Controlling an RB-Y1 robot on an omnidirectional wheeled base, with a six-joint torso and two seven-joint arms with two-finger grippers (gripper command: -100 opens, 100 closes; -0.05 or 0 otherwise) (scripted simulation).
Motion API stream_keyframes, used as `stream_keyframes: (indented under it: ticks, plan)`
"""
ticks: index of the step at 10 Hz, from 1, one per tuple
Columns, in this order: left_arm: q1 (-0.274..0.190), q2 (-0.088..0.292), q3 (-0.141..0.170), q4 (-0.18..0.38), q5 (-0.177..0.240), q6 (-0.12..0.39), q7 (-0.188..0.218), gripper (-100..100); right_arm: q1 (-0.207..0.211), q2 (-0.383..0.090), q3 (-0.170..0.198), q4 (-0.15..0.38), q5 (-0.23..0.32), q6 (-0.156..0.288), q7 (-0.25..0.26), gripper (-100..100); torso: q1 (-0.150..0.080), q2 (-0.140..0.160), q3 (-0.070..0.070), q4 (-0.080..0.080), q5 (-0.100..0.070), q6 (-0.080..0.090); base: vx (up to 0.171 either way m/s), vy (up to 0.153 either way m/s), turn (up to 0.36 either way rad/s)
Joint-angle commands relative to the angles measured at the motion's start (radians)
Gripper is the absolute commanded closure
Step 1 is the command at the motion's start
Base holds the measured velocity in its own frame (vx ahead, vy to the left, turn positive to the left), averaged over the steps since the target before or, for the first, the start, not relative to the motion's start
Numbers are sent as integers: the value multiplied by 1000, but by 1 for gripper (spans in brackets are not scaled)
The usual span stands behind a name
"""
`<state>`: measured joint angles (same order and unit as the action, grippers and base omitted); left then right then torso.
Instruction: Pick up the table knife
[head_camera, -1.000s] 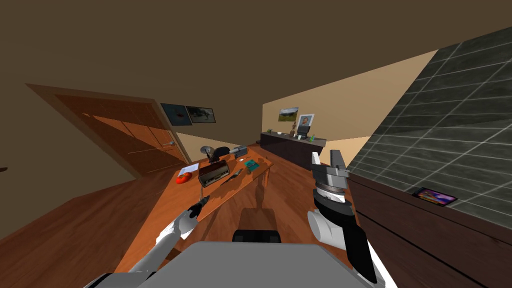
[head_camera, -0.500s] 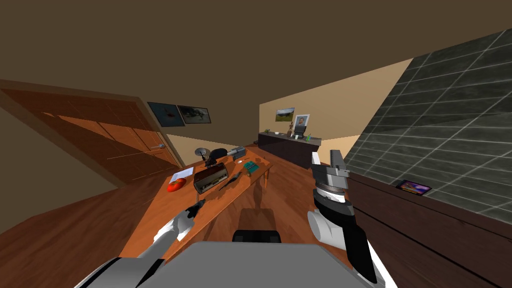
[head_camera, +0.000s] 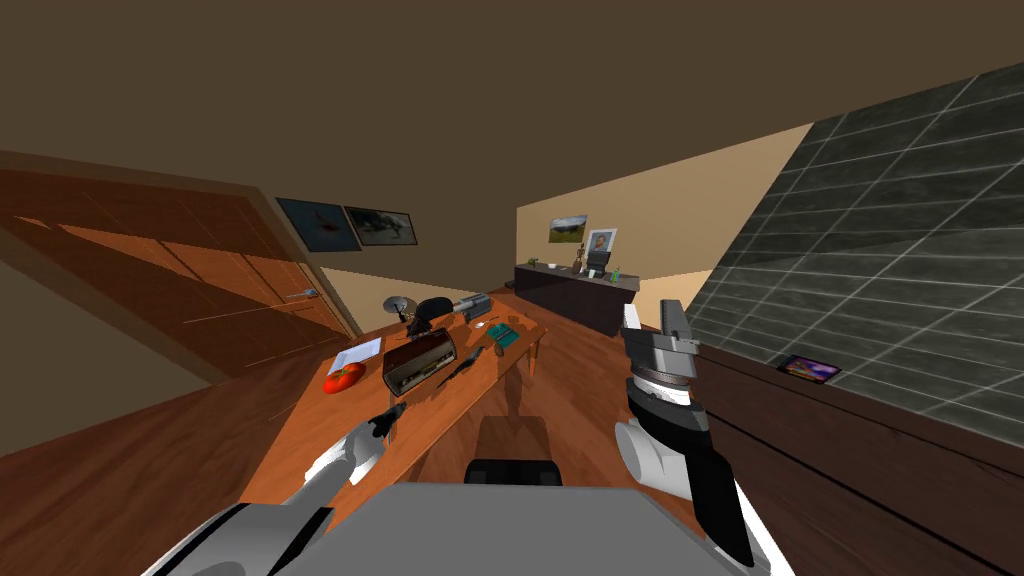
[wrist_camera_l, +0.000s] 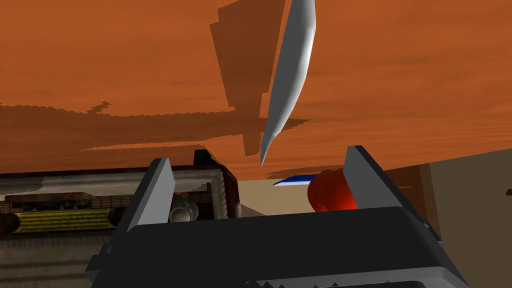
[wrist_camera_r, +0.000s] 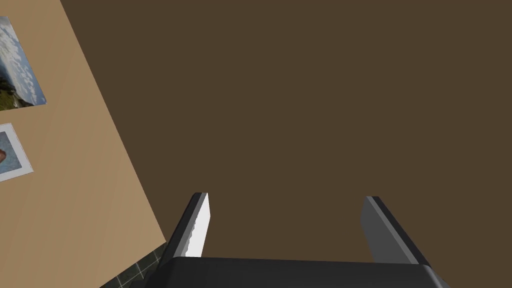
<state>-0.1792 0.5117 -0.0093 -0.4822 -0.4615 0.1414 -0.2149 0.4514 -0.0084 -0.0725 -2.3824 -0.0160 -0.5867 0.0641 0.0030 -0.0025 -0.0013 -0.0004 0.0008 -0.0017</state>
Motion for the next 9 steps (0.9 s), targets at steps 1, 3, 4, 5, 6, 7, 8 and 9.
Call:
stream_keyframes:
  ticks: [1, 3, 4, 5, 6, 7, 8, 9]
  plan:
    - [0, 0, 0, 0, 0, 0, 0, 0, 0, 0, 0, 0, 0, 0, 0, 0, 0, 0, 0, 0, 0, 0, 0, 0, 0]
    - [29, -15, 18, -29, -35, -14, 0, -100, 0, 0, 0, 0, 0, 0, 0, 0, -1, -2, -1, 0, 0, -1, 89, 15, 113]
    - [48, -25, 30, -47, -58, -23, 0, -100, 0, 0, 0, 0, 0, 0, 0, 0, -1, -5, -3, -1, 0, 0, 105, 20, 118]
    - [67, -34, 42, -66, -82, -32, 0, -100, 0, 0, 0, 0, 0, 0, 0, 0, -1, -5, -3, -1, 0, 0, 134, 20, 162]
    - [86, -44, 54, -85, -105, -41, 0, -100, 0, 0, 0, 0, 0, 0, 0, 0, 0, -7, -4, -1, 0, 0, 151, 34, 154]
    - [86, -44, 54, -85, -105, -41, 0, -100, 0, 0, 0, 0, 0, 0, 0, 0, 0, -8, -5, -2, 0, 0, 106, 12, 34]
    - [77, -47, 67, -69, -117, -48, -1, -100, 0, 0, 0, 0, 0, 0, 0, 0, 0, -6, -4, -1, 0, 0, 37, 0, -2]
    - [77, -47, 66, -71, -116, -47, -1, 100, 0, 0, 0, 0, 0, 0, 0, 0, -1, -3, -2, -1, 0, 0, 9, 1, 0]
